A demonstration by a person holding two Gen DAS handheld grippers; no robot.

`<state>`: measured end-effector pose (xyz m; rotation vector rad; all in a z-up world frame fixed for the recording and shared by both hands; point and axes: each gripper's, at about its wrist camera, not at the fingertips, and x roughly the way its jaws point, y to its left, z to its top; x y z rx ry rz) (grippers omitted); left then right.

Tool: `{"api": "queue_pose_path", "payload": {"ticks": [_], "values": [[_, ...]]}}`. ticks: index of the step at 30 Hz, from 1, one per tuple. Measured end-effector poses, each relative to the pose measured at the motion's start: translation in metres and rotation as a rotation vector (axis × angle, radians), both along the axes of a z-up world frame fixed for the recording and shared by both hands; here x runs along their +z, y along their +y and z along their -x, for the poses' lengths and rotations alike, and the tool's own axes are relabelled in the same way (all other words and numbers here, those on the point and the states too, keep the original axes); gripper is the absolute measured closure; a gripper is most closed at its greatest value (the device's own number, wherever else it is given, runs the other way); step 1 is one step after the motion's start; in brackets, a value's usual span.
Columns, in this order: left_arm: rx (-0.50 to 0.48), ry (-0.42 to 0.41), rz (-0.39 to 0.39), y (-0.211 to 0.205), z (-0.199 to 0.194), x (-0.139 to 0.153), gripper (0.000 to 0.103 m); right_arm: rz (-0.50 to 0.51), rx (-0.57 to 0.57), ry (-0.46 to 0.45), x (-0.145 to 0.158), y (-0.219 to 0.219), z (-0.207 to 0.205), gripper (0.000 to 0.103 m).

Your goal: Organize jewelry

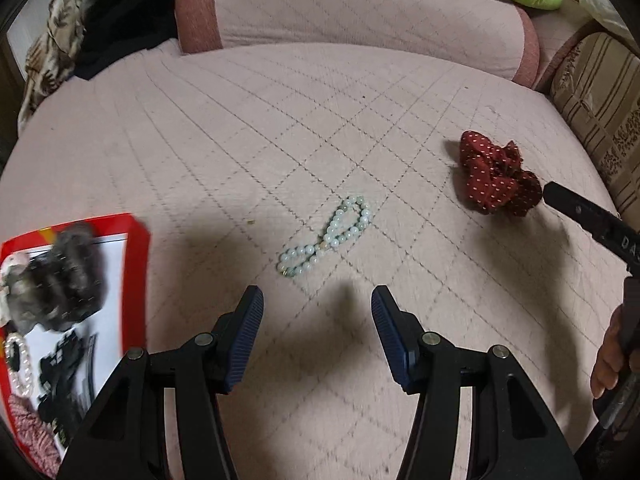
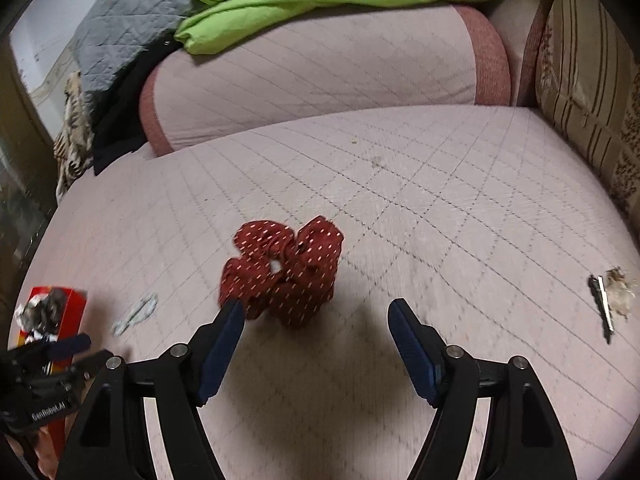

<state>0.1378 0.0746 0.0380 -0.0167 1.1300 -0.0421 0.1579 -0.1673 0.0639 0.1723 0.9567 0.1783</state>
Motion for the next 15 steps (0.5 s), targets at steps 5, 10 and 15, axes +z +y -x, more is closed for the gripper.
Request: {"api": "queue_pose_path", "payload": {"ticks": [5,10,15], "values": [[0.007,0.012,0.019,0.004,-0.015,-0.015,0.048,0.001,-0.003,0.034,-0.016,0.001,-0.021,0.024],[-0.028,-0.012,-0.018,-0.001,-0.021,-0.017,0.048,-0.010,-0.005,0.054,-0.028,0.004,-0.031,0.024],[-0.059,-0.031,-0.081,-0.006,-0.021,-0.018,0.067,-0.005,-0.023,0.065,-0.034,0.009,-0.038,0.025]]}}
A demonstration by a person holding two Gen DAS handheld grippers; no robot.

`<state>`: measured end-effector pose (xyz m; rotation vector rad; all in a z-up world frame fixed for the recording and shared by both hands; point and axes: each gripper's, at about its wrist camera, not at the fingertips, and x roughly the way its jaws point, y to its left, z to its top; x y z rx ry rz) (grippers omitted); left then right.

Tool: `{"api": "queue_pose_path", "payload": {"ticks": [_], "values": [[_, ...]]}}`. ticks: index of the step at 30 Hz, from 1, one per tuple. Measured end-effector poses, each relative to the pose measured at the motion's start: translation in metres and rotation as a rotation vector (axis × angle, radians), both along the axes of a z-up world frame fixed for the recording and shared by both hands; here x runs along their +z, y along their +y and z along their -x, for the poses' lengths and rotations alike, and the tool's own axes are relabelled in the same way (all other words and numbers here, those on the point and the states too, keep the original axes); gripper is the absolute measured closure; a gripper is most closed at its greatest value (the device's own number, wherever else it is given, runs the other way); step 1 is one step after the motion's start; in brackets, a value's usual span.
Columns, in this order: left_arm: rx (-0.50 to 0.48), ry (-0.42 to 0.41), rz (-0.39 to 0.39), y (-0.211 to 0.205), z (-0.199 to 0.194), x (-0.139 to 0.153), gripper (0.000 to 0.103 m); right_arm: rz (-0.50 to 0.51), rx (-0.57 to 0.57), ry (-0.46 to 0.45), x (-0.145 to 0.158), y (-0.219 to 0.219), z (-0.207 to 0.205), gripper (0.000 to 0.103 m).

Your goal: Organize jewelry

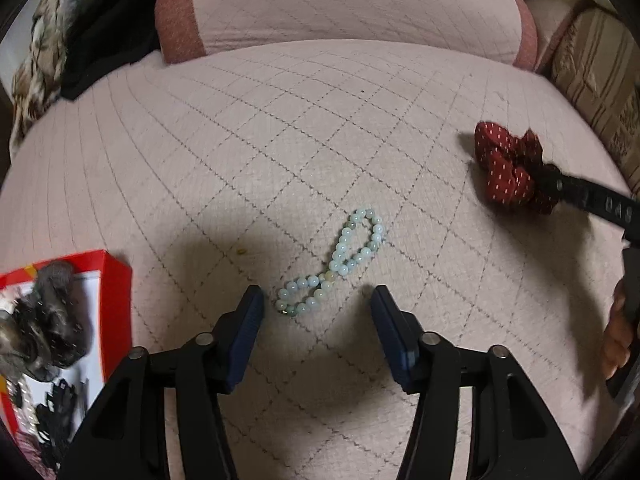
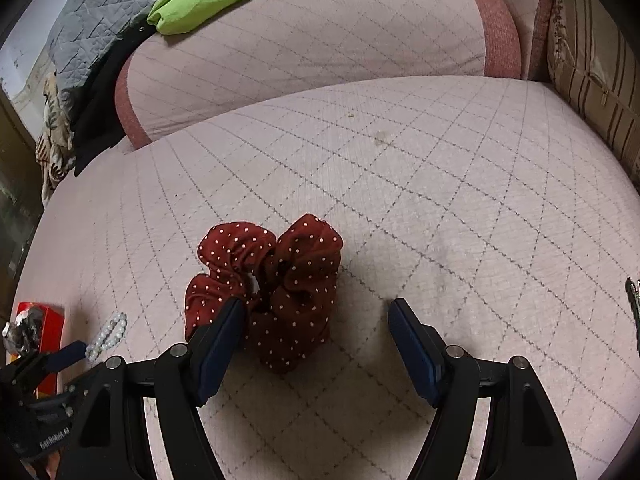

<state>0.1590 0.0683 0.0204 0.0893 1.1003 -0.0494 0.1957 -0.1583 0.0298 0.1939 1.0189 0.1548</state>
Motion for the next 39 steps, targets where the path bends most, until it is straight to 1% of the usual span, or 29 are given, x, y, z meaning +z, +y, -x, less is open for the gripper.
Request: {"api": "queue_pose_path", "payload": {"ticks": [2,3,4,6,9,13,14,15,22,25,26,28,29,30,32,37,39], "values": [[0.012,0.003,-0.009,-0.001,0.000,0.003,0.093,0.009,0.019,0.000,0.000,0.005,-0.002,0.055],[0.014,0.006,-0.004,-0.001,0.002,0.004,0.093,0.008,0.036,0.011,0.000,0.008,-0.004,0.086],[0.011,0.005,0.010,-0.001,0.003,0.007,0.093,0.002,0.054,0.031,-0.002,0.011,-0.005,0.089],[0.008,-0.006,0.005,-0.003,0.008,0.012,0.093,0.007,0.067,0.021,0.002,0.015,-0.001,0.091],[-0.003,-0.020,0.019,-0.005,0.017,0.022,0.093,0.010,0.088,0.002,0.010,0.018,0.009,0.092],[-0.013,-0.050,0.021,-0.007,0.035,0.042,0.093,-0.023,0.083,-0.014,0.022,0.016,0.027,0.092],[-0.013,-0.057,0.026,-0.007,0.039,0.047,0.100,-0.031,0.081,-0.020,0.027,0.015,0.032,0.092],[-0.013,-0.059,0.033,-0.007,0.042,0.052,0.103,-0.035,0.081,-0.025,0.030,0.016,0.036,0.092],[0.016,-0.095,0.100,0.002,0.075,0.090,0.103,-0.034,0.122,-0.073,0.060,0.028,0.079,0.092],[0.023,-0.093,0.078,0.006,0.082,0.094,0.103,-0.010,0.154,-0.100,0.069,0.038,0.100,0.092],[0.018,-0.078,0.073,0.007,0.082,0.091,0.102,-0.004,0.168,-0.104,0.072,0.042,0.107,0.092],[0.005,-0.035,0.068,0.008,0.079,0.080,0.091,-0.004,0.183,-0.105,0.073,0.047,0.118,0.092],[0.016,-0.030,0.060,0.010,0.077,0.073,0.077,-0.008,0.188,-0.102,0.073,0.047,0.125,0.092],[0.023,-0.036,0.056,0.011,0.076,0.068,0.067,-0.015,0.194,-0.095,0.072,0.048,0.132,0.092],[0.040,-0.051,0.047,0.014,0.071,0.054,0.067,-0.019,0.197,-0.086,0.067,0.049,0.142,0.092],[0.034,-0.023,0.029,0.010,0.047,0.021,0.066,-0.038,0.196,-0.053,0.049,0.047,0.153,0.092],[0.033,-0.006,0.035,0.009,0.039,0.011,0.067,-0.042,0.193,-0.041,0.042,0.046,0.153,0.092]]}}
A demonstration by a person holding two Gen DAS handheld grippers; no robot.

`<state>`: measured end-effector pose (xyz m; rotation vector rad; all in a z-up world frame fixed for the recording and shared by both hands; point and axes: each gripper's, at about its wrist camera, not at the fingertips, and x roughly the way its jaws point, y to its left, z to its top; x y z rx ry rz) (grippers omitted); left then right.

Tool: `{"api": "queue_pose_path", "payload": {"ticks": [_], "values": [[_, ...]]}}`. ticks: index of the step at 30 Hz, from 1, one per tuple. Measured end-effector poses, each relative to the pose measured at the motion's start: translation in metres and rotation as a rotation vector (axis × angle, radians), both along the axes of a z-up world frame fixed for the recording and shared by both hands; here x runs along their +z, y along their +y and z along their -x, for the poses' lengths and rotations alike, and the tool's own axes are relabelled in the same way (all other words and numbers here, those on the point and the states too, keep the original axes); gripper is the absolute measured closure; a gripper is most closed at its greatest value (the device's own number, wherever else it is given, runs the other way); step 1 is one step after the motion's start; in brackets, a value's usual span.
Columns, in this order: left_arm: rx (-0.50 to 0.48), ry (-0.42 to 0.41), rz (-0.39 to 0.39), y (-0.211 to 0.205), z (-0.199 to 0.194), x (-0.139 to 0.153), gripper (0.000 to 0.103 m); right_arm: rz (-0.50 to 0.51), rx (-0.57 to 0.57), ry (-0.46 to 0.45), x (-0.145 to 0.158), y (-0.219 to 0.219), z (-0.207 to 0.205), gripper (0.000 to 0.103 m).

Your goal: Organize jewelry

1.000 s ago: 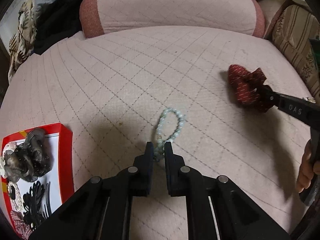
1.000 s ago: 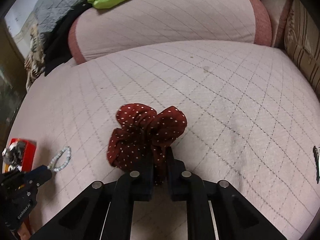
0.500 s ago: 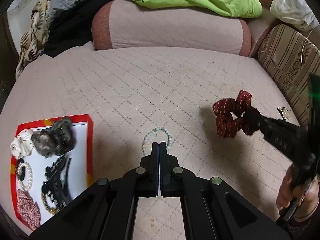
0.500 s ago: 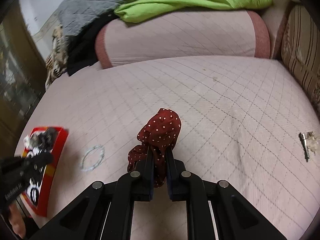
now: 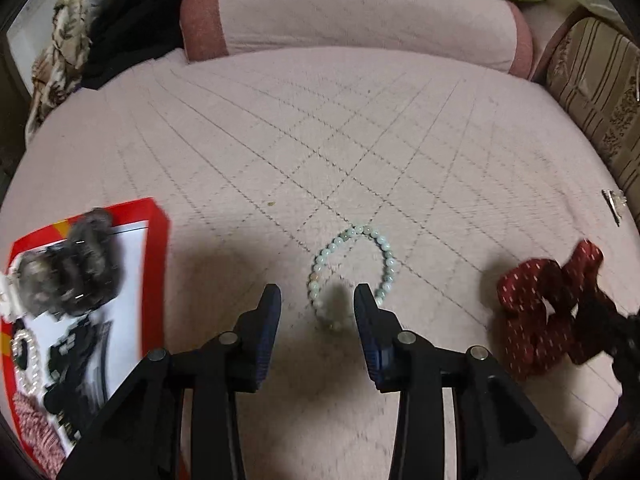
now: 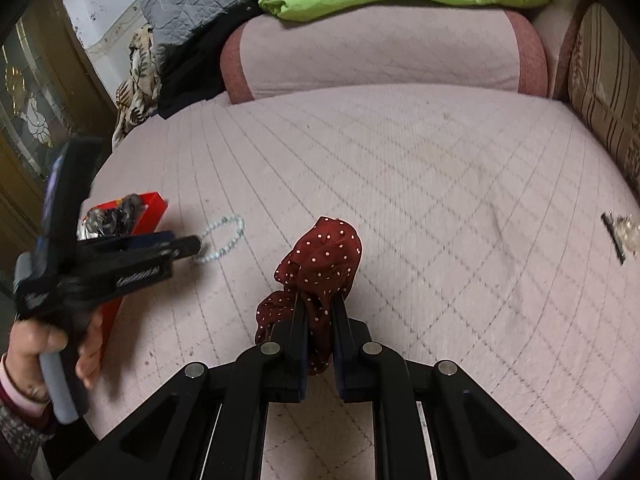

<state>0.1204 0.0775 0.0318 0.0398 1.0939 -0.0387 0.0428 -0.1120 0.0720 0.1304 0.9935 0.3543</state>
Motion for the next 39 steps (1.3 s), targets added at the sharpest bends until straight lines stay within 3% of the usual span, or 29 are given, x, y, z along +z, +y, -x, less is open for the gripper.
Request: {"api": "queue_pose_path", "payload": {"ticks": [7,9,14,26,31,39], "values": [[-0.006,-0.007,-0.034,-0.011,-0.013,-0.015,0.068,-0.029,-0.014,0.052,-0.027,-0.003,-0.008,0.092],[-0.024,-0.011,-0.041,-0.016,-0.012,-0.013,0.097,-0.041,-0.022,0.064,-0.032,-0.004,-0.010,0.092],[-0.041,-0.020,-0.042,-0.023,0.001,0.002,0.098,-0.085,-0.045,0.071,-0.031,-0.009,-0.008,0.092],[0.010,-0.151,0.035,0.029,0.072,0.105,0.098,-0.103,-0.012,-0.034,0.027,0.005,0.018,0.092],[0.056,-0.179,0.025,0.069,0.104,0.134,0.098,-0.091,0.054,-0.087,0.055,0.033,0.034,0.092],[0.171,-0.208,0.007,0.137,0.133,0.151,0.098,-0.066,0.204,-0.133,0.085,0.106,0.048,0.092]]}}
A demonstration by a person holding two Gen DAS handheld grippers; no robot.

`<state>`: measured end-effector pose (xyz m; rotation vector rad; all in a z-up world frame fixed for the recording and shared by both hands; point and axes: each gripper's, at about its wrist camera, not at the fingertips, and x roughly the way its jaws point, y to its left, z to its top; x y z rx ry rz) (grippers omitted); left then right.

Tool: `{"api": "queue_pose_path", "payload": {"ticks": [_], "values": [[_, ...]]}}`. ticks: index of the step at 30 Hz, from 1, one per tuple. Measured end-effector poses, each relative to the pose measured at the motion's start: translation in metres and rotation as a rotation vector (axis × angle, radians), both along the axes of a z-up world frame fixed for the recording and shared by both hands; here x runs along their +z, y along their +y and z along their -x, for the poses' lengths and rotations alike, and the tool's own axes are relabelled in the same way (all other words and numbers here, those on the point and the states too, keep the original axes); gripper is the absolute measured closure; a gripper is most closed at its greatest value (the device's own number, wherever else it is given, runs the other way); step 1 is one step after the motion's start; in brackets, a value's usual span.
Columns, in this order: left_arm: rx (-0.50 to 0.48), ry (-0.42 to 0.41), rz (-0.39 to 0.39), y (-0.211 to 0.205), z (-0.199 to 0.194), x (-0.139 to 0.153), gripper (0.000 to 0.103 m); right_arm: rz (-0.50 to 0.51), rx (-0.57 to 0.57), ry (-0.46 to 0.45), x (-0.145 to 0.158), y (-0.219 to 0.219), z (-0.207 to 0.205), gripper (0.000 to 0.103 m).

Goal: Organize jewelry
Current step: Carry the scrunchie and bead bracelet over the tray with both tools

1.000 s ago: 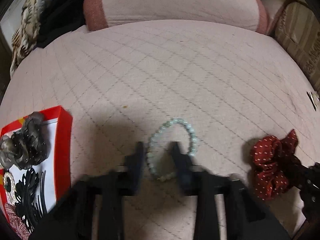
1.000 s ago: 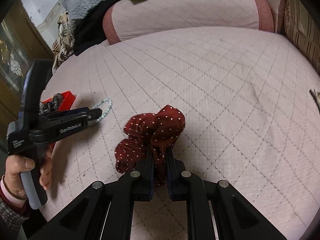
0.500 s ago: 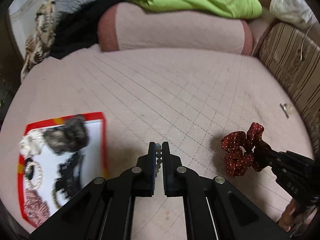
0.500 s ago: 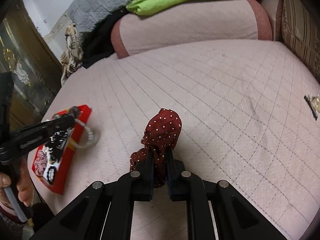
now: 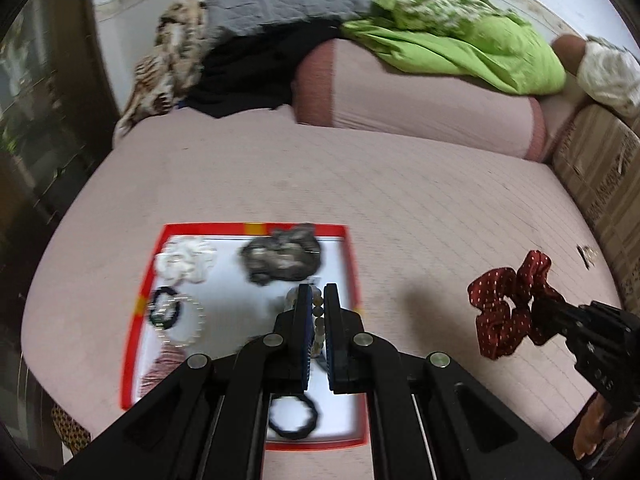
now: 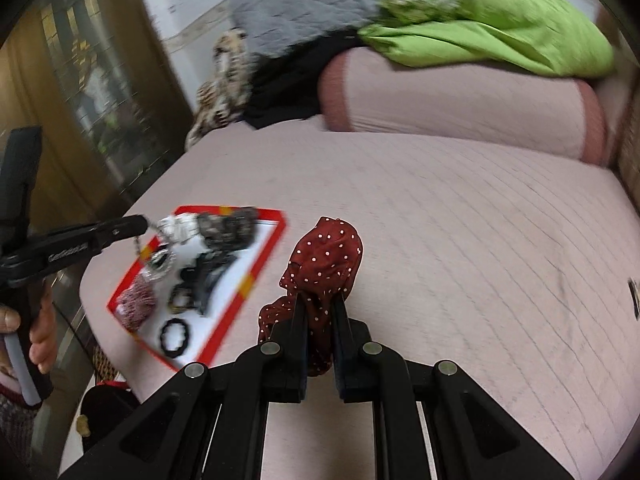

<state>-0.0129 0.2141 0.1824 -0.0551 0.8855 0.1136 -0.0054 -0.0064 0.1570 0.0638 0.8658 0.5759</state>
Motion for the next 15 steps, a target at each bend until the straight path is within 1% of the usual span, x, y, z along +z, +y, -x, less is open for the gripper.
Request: {"api": "queue_pose_path", "payload": {"ticks": [6,11,15], "values": [[0.061,0.001,0.011,0.042,0.000,-0.006,0.098,0.022,0.113,-0.004,0.005,0.066,0.002,0.092],[0.109,0.037,0.060,0.079,-0.010,-0.028,0.098,0.021,0.185,0.001,0.004,0.118,-0.005,0.092],[0.140,0.073,0.089,0.103,-0.020,-0.050,0.098,-0.003,0.218,0.043,-0.001,0.157,-0.019,0.092]]}}
